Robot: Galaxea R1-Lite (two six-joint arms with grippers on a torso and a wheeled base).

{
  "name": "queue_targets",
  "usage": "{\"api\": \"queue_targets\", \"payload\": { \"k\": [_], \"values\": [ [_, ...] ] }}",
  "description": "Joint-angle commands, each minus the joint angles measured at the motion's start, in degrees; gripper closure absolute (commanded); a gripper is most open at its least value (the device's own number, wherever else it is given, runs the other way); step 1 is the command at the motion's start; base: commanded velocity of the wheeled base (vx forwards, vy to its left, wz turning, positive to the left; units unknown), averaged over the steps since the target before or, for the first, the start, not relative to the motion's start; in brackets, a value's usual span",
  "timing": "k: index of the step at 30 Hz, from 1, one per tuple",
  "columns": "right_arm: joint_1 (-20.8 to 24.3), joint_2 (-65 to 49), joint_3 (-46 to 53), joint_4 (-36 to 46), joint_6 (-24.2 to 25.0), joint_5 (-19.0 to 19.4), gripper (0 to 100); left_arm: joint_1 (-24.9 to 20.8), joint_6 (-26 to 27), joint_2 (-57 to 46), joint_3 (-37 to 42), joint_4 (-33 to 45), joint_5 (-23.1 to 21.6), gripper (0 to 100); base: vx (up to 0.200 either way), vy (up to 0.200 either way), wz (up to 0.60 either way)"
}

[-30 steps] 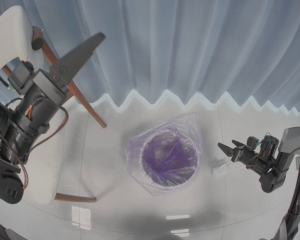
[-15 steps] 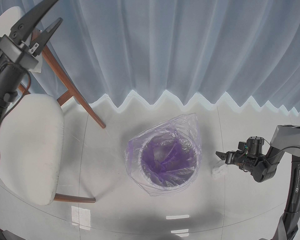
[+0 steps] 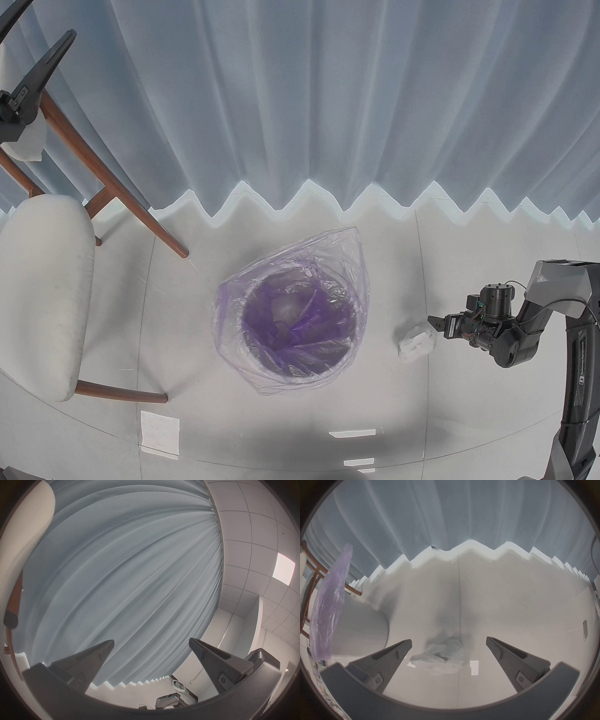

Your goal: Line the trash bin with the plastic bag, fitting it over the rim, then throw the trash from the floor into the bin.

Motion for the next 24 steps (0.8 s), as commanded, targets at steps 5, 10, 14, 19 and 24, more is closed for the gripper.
{"api": "queue_targets", "payload": {
  "k": [5,10,14,19,24],
  "values": [
    [1.0,2.5,0.6,-0.3,-1.5,-0.4,0,3.4,-0.2,-1.0,0.7,1.0,-0.1,0,0.0,-0.12,0.0],
    [2.9,5.8,0.9,-3.6,-5.0,-0.1,0,3.7,-0.2,-1.2,0.9,1.0,-0.2,0,0.0,0.0,0.0],
    [4.6,6.5,0.9,-5.3,-5.6,2.5,0,3.7,-0.1,-1.2,1.3,1.0,-0.2,0,0.0,0.0,0.0],
    [5.4,6.8,0.3,-5.3,-8.0,7.4,0,3.6,-0.1,-1.1,1.3,1.0,-0.2,0,0.0,0.0,0.0],
    [5.0,8.7,-0.7,-10.6,-12.7,15.7,0,3.6,-0.1,-1.1,1.3,1.0,-0.3,0,0.0,0.0,0.0]
  ]
}}
